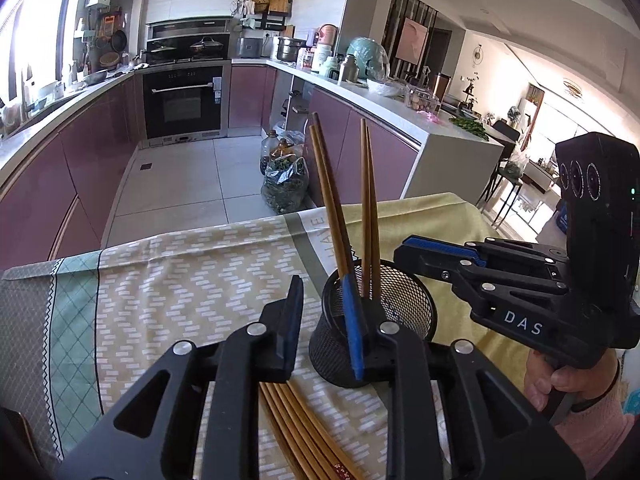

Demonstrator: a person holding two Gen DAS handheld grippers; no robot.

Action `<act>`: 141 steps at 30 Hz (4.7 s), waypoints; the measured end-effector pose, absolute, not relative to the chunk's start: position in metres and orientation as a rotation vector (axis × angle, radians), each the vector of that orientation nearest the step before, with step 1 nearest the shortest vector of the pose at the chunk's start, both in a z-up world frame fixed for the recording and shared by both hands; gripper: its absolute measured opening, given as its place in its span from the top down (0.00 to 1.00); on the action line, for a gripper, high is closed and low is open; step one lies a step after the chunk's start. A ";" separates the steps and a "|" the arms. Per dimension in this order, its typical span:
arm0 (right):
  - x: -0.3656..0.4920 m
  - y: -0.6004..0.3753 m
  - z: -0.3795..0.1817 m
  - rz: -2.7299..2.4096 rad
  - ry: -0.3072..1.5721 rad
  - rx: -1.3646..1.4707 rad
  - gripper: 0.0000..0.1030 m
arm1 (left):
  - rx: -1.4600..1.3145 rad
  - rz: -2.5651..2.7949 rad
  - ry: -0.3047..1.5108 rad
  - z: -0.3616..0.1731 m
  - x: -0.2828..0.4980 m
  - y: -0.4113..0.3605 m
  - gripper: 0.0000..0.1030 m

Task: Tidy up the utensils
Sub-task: 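Raise both held chopsticks upright and drop them into the mesh cup, then grasp a chopstick with the left tool while the right tool grasps another, then lift both held chopsticks and insert them into the mesh cup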

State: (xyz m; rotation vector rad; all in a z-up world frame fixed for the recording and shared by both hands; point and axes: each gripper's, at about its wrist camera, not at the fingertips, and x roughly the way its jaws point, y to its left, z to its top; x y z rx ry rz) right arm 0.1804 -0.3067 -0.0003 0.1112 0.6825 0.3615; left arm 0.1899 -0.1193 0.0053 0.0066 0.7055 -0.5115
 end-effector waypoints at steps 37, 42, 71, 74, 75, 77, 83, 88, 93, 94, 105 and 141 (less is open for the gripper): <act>0.104 -0.234 -0.091 0.481 0.886 0.051 0.73 | 0.086 -0.398 0.909 -0.113 0.115 -0.064 0.46; 0.105 -0.235 -0.093 0.470 0.893 0.048 0.73 | 0.086 -0.394 0.923 -0.117 0.117 -0.067 0.47; 0.110 -0.222 -0.100 0.410 0.909 -0.026 0.76 | 0.132 -0.392 0.921 -0.118 0.120 -0.073 0.55; 0.112 -0.220 -0.100 0.396 0.903 -0.032 0.76 | 0.134 -0.383 0.927 -0.119 0.123 -0.074 0.56; 0.113 -0.219 -0.100 0.393 0.901 -0.036 0.76 | 0.134 -0.383 0.929 -0.119 0.124 -0.075 0.57; 0.114 -0.218 -0.100 0.389 0.898 -0.040 0.76 | 0.139 -0.382 0.929 -0.119 0.126 -0.076 0.60; 0.123 -0.216 -0.101 0.377 0.893 -0.032 0.77 | 0.138 -0.364 0.941 -0.119 0.137 -0.078 0.64; 0.134 -0.215 -0.102 0.363 0.887 -0.008 0.86 | 0.108 -0.344 0.954 -0.118 0.156 -0.077 0.76; 0.139 -0.226 -0.103 0.370 0.896 0.059 0.93 | 0.064 -0.332 0.963 -0.118 0.163 -0.075 0.90; 0.138 -0.227 -0.103 0.370 0.896 0.064 0.94 | 0.059 -0.329 0.961 -0.118 0.163 -0.075 0.90; 0.127 -0.240 -0.092 0.411 0.869 0.116 0.94 | 0.005 -0.351 0.939 -0.106 0.150 -0.063 0.93; 0.113 -0.308 0.058 0.467 0.439 0.158 0.95 | -0.120 -0.633 0.523 0.096 0.123 -0.076 0.93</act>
